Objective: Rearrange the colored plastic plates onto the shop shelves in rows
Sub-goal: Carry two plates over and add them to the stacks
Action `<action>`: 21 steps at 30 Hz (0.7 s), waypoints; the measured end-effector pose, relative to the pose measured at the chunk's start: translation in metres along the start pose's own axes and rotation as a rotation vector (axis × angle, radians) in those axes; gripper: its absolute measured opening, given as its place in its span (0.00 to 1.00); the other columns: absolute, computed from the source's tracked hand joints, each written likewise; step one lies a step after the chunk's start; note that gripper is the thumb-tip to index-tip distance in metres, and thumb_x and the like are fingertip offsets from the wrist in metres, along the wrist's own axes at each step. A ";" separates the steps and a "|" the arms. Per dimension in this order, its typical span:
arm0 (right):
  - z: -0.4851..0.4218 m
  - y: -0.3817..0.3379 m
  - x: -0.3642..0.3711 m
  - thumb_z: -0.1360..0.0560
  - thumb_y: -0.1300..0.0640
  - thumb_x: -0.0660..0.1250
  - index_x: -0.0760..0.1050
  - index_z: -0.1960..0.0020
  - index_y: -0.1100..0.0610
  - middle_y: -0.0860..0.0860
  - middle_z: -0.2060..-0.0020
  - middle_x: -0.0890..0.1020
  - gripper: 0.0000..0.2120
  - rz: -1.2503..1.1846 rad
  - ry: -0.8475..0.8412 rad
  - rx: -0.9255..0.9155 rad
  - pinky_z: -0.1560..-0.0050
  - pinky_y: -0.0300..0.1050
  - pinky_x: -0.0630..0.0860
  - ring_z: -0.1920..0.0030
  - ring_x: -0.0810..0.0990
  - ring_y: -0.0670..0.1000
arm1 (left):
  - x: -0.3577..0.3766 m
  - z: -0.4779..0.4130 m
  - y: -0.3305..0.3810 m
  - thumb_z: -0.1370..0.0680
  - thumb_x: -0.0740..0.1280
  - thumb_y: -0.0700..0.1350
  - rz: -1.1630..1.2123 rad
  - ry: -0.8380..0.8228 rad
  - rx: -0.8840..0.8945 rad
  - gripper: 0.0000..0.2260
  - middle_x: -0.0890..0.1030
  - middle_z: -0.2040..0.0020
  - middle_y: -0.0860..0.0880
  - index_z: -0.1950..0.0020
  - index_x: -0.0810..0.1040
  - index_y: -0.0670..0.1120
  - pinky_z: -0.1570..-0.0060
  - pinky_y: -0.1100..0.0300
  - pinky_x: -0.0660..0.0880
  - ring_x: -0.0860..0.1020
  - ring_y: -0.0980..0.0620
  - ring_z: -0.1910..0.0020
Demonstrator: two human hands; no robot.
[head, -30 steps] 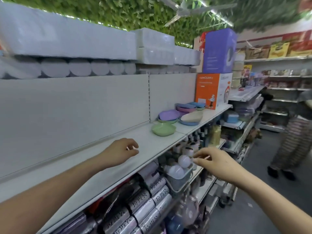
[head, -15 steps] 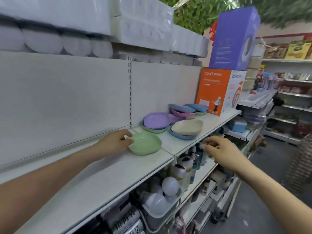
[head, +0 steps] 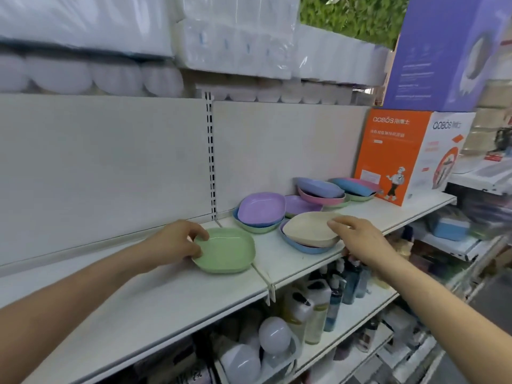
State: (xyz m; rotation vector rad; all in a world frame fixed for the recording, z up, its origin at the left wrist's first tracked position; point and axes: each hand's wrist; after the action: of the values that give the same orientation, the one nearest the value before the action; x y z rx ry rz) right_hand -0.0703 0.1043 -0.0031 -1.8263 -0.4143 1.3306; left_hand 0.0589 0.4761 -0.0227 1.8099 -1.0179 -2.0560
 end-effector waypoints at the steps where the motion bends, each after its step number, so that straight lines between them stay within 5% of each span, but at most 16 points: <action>1: -0.004 0.003 -0.001 0.18 0.45 0.64 0.79 0.43 0.44 0.51 0.56 0.83 0.08 -0.015 -0.015 0.012 0.72 0.40 0.73 0.64 0.81 0.53 | 0.002 0.001 0.002 0.26 0.73 0.37 0.016 0.023 -0.003 0.15 0.81 0.47 0.51 0.43 0.84 0.52 0.55 0.62 0.77 0.82 0.52 0.55; 3: -0.013 0.008 -0.002 0.19 0.52 0.66 0.81 0.45 0.49 0.56 0.59 0.84 0.06 -0.049 -0.026 0.021 0.75 0.40 0.74 0.67 0.81 0.53 | 0.007 0.005 0.005 0.25 0.71 0.34 0.052 0.067 -0.012 0.15 0.81 0.46 0.51 0.43 0.84 0.51 0.55 0.62 0.76 0.81 0.50 0.52; 6: -0.026 0.016 -0.006 0.21 0.60 0.65 0.82 0.50 0.57 0.62 0.62 0.84 0.06 -0.125 -0.031 0.033 0.64 0.52 0.84 0.68 0.83 0.56 | 0.012 0.012 0.008 0.24 0.67 0.34 0.094 0.103 -0.054 0.14 0.82 0.47 0.47 0.48 0.86 0.52 0.54 0.59 0.75 0.80 0.49 0.53; 9: -0.037 0.022 -0.013 0.22 0.62 0.64 0.83 0.49 0.55 0.59 0.64 0.84 0.09 -0.152 -0.028 -0.010 0.60 0.51 0.84 0.69 0.82 0.54 | 0.015 0.017 0.011 0.23 0.65 0.33 0.167 0.146 -0.096 0.15 0.84 0.50 0.42 0.54 0.87 0.51 0.55 0.57 0.72 0.77 0.50 0.56; 14: -0.050 0.027 -0.021 0.22 0.61 0.61 0.82 0.46 0.52 0.56 0.62 0.85 0.13 -0.182 -0.009 -0.122 0.53 0.59 0.83 0.69 0.82 0.53 | 0.023 0.031 0.020 0.20 0.62 0.33 0.274 0.218 -0.166 0.14 0.80 0.52 0.44 0.49 0.86 0.45 0.62 0.61 0.76 0.77 0.50 0.59; 17: -0.048 0.018 -0.018 0.20 0.61 0.61 0.82 0.45 0.50 0.53 0.56 0.85 0.12 -0.231 -0.037 -0.208 0.56 0.55 0.81 0.70 0.81 0.49 | 0.026 0.045 0.017 0.18 0.63 0.34 0.381 0.286 -0.213 0.12 0.79 0.51 0.41 0.43 0.83 0.46 0.52 0.49 0.81 0.79 0.46 0.58; 21: -0.040 -0.002 0.000 0.22 0.58 0.71 0.80 0.40 0.51 0.52 0.57 0.83 0.11 -0.270 -0.147 -0.318 0.62 0.41 0.75 0.71 0.79 0.45 | 0.021 0.075 0.008 0.21 0.72 0.38 0.494 0.318 -0.253 0.15 0.81 0.46 0.41 0.37 0.79 0.50 0.47 0.48 0.81 0.81 0.46 0.56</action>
State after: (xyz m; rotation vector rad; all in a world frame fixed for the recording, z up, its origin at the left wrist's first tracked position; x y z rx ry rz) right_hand -0.0342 0.0892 0.0031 -1.8486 -0.9628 1.2661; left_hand -0.0180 0.4840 -0.0338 1.5052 -0.9440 -1.4748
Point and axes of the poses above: each hand's wrist, its own z-axis away from the middle knuckle, its own x-axis out of the palm, y = z × x
